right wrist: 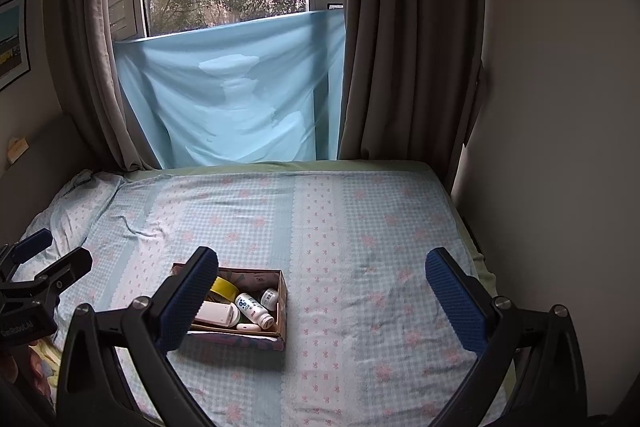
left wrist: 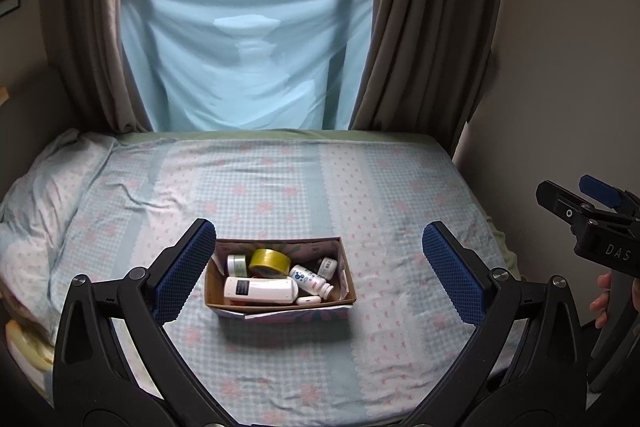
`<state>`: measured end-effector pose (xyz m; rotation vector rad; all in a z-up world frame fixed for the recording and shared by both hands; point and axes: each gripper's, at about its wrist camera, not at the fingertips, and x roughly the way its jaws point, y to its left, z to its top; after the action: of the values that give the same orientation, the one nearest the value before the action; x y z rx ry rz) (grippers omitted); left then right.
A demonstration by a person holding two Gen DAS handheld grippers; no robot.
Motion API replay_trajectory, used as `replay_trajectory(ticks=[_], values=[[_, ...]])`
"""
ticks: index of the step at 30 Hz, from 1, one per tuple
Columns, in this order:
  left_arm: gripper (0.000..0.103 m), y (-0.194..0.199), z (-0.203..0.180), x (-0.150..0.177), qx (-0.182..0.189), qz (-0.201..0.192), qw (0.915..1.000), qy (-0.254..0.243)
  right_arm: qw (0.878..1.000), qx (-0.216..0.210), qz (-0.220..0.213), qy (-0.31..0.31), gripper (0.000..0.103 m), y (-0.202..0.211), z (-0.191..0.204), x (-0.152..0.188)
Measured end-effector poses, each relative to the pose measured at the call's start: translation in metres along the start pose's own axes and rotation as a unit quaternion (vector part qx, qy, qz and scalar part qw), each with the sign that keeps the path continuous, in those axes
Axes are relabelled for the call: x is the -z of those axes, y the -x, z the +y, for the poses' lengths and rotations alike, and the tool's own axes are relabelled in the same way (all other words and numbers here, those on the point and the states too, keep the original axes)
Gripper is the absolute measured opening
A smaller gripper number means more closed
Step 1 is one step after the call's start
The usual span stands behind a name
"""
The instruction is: Organize rigid objects
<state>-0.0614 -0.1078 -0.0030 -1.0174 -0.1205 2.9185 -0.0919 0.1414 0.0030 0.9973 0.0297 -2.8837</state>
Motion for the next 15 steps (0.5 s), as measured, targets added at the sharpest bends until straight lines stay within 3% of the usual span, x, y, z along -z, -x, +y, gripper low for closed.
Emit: replay_trajectory(ticks=[15], values=[[0.103,-0.002,-0.0026,-0.0027,0.007,-0.001,1.0,-0.006,1.0,0.002,-0.004,-0.005,0.103,0.0004,0.002,-0.0023]])
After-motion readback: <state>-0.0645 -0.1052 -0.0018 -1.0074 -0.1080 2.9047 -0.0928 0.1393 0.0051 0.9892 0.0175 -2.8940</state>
